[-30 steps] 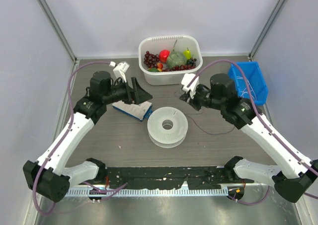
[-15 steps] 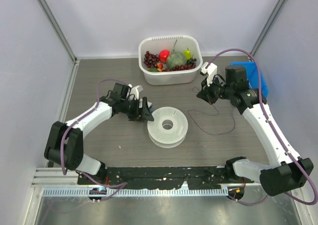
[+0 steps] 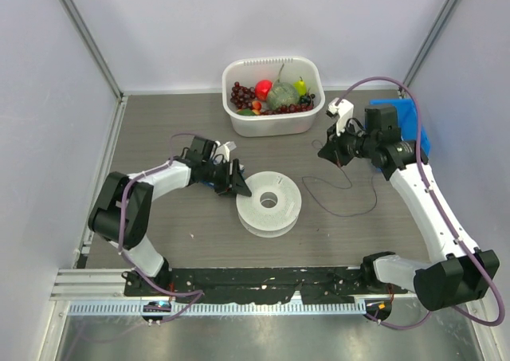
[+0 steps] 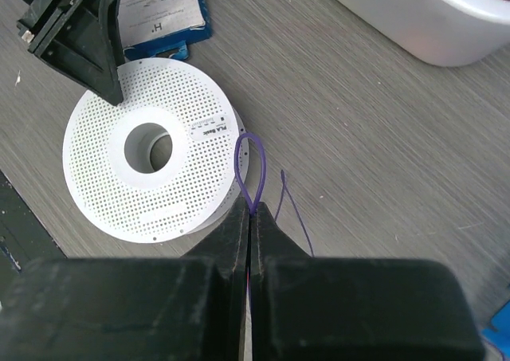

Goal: Wrap the cables

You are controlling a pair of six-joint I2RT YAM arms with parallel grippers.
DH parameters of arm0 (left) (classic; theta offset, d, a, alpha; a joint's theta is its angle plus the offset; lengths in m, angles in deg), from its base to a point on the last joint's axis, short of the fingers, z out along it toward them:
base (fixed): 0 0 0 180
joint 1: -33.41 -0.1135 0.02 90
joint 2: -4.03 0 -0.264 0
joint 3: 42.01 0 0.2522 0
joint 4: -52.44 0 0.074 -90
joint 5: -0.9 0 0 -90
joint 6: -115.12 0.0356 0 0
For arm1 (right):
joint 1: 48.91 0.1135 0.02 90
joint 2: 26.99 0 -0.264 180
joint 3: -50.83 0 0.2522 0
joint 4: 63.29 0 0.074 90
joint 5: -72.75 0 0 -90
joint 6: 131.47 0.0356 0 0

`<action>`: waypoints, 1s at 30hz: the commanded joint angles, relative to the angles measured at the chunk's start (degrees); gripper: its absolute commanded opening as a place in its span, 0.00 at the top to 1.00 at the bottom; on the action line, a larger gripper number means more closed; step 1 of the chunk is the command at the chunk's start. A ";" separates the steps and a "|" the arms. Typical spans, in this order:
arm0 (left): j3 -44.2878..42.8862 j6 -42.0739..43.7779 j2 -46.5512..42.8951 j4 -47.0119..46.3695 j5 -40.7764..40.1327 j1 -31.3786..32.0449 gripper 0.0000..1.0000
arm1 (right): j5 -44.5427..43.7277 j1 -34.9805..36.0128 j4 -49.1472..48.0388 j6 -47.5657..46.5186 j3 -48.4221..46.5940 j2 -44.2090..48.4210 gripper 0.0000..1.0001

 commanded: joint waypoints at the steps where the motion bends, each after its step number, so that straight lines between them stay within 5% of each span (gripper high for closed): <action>1: 0.31 -2.69 2.00 -7.01 5.94 0.00 0.62 | 0.28 -1.02 -2.29 2.73 1.20 2.11 0.99; 9: 0.31 -3.32 -5.62 -8.86 8.41 2.80 1.00 | 3.80 -4.71 -0.35 2.55 -2.22 0.71 0.99; 12: -1.88 -0.78 -11.25 -5.46 6.49 6.40 1.00 | 5.90 -6.91 1.74 0.45 -5.28 -0.17 1.00; 20: -9.53 30.67 -21.80 24.33 -6.08 12.83 1.00 | 13.64 -7.09 15.19 -11.59 -11.63 -2.90 0.99; 26: -8.04 50.09 -29.45 32.00 -13.38 15.98 1.00 | 19.19 -4.55 19.24 -14.93 -8.37 -3.07 0.99; 30: -8.21 58.02 -32.45 34.29 -15.05 18.36 1.00 | 16.91 3.44 20.31 -16.00 -7.41 -3.07 0.99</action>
